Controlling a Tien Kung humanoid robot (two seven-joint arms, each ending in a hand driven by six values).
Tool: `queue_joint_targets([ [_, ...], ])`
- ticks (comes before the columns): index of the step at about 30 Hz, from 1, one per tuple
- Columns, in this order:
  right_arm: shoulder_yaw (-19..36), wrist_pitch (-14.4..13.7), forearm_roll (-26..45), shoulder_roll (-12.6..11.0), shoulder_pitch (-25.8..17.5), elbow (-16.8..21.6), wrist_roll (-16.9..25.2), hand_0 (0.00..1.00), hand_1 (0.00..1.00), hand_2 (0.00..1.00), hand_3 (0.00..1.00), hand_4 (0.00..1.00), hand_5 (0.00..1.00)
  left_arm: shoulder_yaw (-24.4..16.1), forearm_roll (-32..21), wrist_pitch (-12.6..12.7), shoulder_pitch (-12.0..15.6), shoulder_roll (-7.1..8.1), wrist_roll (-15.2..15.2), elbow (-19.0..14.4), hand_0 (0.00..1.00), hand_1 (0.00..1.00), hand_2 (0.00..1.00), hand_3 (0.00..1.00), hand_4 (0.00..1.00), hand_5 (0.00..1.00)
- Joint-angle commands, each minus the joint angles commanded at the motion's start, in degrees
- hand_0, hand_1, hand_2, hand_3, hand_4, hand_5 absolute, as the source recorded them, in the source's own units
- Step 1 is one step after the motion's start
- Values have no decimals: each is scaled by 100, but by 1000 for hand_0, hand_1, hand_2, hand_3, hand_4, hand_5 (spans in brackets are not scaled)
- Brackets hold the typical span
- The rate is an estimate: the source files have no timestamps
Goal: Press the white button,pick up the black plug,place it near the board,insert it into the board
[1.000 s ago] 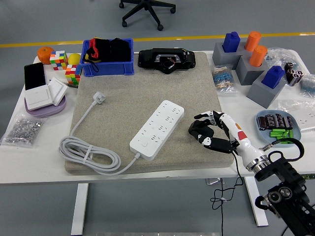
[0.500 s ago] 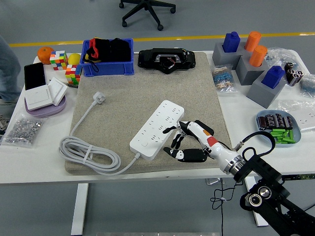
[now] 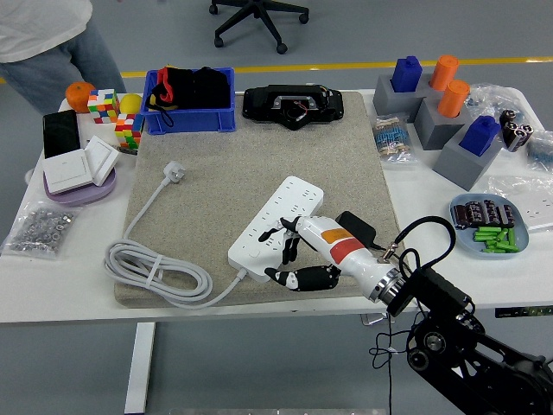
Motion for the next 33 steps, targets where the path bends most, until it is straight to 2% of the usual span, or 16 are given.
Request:
queue_joint_targets([
  [3, -99, -129, -92, 38, 105, -138, 0, 568, 355, 343, 663, 794, 239, -3, 6, -1, -8, 4, 2, 0, 689, 636, 613, 637, 562, 179],
  [4, -132, -167, -120, 50, 134, -182, 2, 594, 348, 300, 675, 803, 242, 5, 2, -3, -10, 6, 2, 0, 689, 636, 613, 636, 562, 179],
  [9, -301, -276, -229, 80, 244, -356, 7, 594, 348, 300, 675, 803, 242, 2, 12, -5, -15, 15, 3, 0, 689, 636, 613, 636, 562, 179],
  [10, -329, -284, -227, 85, 262, -391, 10, 350, 237, 210, 667, 784, 250, 3, 11, -5, -15, 16, 4, 0, 690, 637, 613, 636, 562, 179],
  [15, -472, -325, -133, 131, 366, -579, 69, 350, 237, 210, 667, 784, 250, 1, 17, -5, -8, 17, 11, 0, 690, 637, 613, 636, 562, 179],
  [16, -496, -327, -121, 146, 393, -621, 75, 132, 119, 164, 658, 783, 263, -2, 23, -5, -7, 17, 12, 0, 690, 637, 613, 636, 562, 178],
  [26, -751, -345, -158, 327, 708, -1071, -8, 109, 88, 140, 657, 784, 267, 38, -2, -12, -11, 17, 13, 0, 690, 637, 613, 636, 562, 178],
  [28, -811, -339, -205, 346, 757, -1109, -82, 110, 71, 105, 655, 794, 259, 43, -7, -11, -15, 19, 13, 0, 690, 637, 613, 636, 562, 179],
  [33, -996, -323, -328, 365, 859, -1217, -319, 110, 71, 105, 655, 794, 259, 17, 44, -16, -17, 32, 18, 0, 690, 637, 613, 636, 562, 179],
])
